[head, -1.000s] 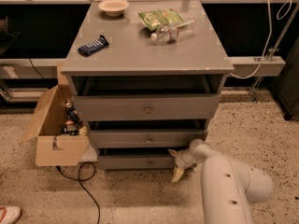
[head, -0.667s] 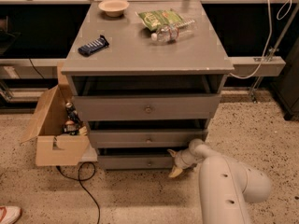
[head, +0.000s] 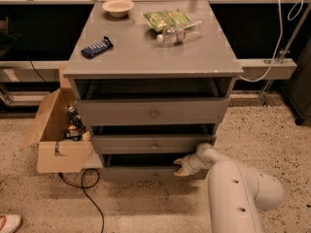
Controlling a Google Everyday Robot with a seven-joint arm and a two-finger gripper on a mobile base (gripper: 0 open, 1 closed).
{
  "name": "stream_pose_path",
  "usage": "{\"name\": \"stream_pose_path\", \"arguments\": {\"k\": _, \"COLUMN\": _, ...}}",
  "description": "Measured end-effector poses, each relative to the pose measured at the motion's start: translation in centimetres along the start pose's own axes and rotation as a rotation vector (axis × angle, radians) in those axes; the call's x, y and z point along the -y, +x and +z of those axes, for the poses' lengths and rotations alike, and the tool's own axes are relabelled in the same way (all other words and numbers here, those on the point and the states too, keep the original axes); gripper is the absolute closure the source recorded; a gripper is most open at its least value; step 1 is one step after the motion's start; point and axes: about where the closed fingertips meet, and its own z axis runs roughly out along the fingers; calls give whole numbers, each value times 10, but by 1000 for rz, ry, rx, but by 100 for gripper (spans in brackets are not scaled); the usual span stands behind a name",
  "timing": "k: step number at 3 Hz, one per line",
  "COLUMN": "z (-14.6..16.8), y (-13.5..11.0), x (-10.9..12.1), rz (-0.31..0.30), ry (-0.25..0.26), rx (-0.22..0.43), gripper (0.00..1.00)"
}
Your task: Open bottom drawer
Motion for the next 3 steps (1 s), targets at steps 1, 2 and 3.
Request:
{"name": "stream_pose_path", "arguments": {"k": 1, "z": -4, "y": -2, "x": 1, "rz": 0, "ry": 0, "rx": 0, "gripper": 97}}
{"name": "stream_pose_path", "arguments": {"k": 2, "z": -5, "y": -3, "x": 1, "rz": 0, "ry": 2, "rx": 1, "gripper": 0}}
{"name": "stream_pose_path", "arguments": {"k": 3, "z": -4, "y": -3, "x": 1, "rz": 0, "ry": 1, "rx": 1, "gripper": 0}}
